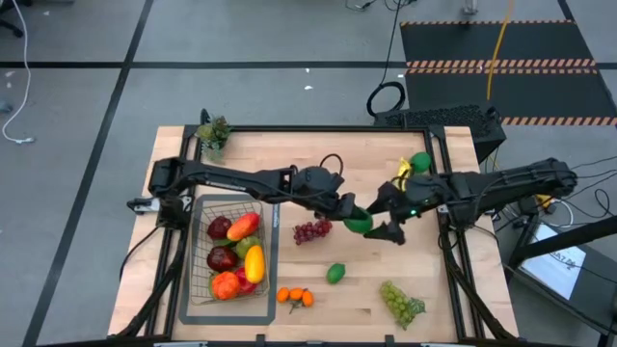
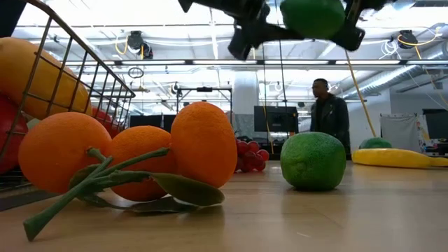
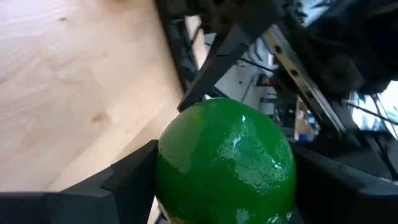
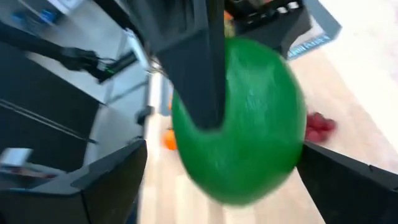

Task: Build produce basket
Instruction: Put the middle green lime into the wire basket

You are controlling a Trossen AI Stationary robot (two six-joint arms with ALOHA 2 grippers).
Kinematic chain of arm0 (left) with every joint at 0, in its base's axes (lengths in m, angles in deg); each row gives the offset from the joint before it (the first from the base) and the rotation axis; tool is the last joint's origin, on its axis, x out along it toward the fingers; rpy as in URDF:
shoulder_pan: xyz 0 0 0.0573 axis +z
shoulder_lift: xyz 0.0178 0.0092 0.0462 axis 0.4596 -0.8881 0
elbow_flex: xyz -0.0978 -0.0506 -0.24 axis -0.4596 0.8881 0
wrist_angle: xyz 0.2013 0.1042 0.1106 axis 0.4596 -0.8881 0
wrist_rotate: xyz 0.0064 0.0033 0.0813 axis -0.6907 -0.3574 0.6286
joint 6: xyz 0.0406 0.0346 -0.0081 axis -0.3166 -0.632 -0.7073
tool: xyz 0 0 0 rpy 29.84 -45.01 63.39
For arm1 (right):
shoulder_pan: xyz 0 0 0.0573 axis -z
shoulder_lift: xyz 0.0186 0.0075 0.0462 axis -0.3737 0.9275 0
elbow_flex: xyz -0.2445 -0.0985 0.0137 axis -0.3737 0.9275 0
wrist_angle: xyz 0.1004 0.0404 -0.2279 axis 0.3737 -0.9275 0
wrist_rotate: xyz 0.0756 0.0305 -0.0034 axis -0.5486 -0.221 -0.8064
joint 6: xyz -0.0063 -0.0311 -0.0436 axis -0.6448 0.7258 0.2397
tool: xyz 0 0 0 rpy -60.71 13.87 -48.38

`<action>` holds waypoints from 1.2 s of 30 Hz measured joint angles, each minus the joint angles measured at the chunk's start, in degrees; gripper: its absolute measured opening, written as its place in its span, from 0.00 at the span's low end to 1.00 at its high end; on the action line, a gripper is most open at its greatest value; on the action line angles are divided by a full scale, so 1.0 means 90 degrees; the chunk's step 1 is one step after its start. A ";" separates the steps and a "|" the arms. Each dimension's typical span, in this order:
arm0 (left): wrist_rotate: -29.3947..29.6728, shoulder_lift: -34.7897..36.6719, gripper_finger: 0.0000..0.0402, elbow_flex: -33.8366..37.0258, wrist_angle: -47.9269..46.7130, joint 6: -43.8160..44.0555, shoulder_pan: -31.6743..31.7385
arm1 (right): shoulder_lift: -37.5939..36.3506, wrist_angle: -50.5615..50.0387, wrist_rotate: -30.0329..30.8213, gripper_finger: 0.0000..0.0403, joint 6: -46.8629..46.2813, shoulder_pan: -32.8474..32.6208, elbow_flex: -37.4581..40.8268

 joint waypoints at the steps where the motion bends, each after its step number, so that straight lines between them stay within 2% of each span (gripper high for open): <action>1: -0.0017 0.0076 0.76 0.0000 -0.0009 -0.0047 0.0004 | -0.0121 0.0015 -0.0083 0.98 -0.0029 0.0000 0.0000; 5: -0.0116 0.0366 0.78 0.0000 -0.0056 -0.0324 0.0010 | -0.0642 0.0099 -0.0111 0.98 -0.0098 -0.0002 0.0000; 13: -0.0163 0.1130 0.75 -0.0002 -0.0486 -0.0997 -0.0034 | -0.1335 0.0302 -0.0061 0.98 0.0158 -0.0002 0.0000; 19: -0.0163 0.1726 0.78 -0.0012 -0.1100 -0.2299 -0.0031 | -0.1389 0.0255 0.0268 0.98 0.0460 -0.0005 0.0002; 24: -0.0136 0.2045 0.79 -0.0010 -0.1334 -0.3301 -0.0023 | -0.1322 0.0290 0.0275 0.98 0.0586 -0.0005 0.0007; 30: -0.0131 0.2164 0.76 -0.0010 -0.1372 -0.4622 -0.0036 | -0.1270 0.0272 0.0273 0.98 0.0597 -0.0005 0.0007; 36: -0.0130 0.2161 0.78 -0.0010 -0.1339 -0.5828 -0.0050 | -0.1250 0.0277 0.0273 0.98 0.0582 -0.0005 0.0007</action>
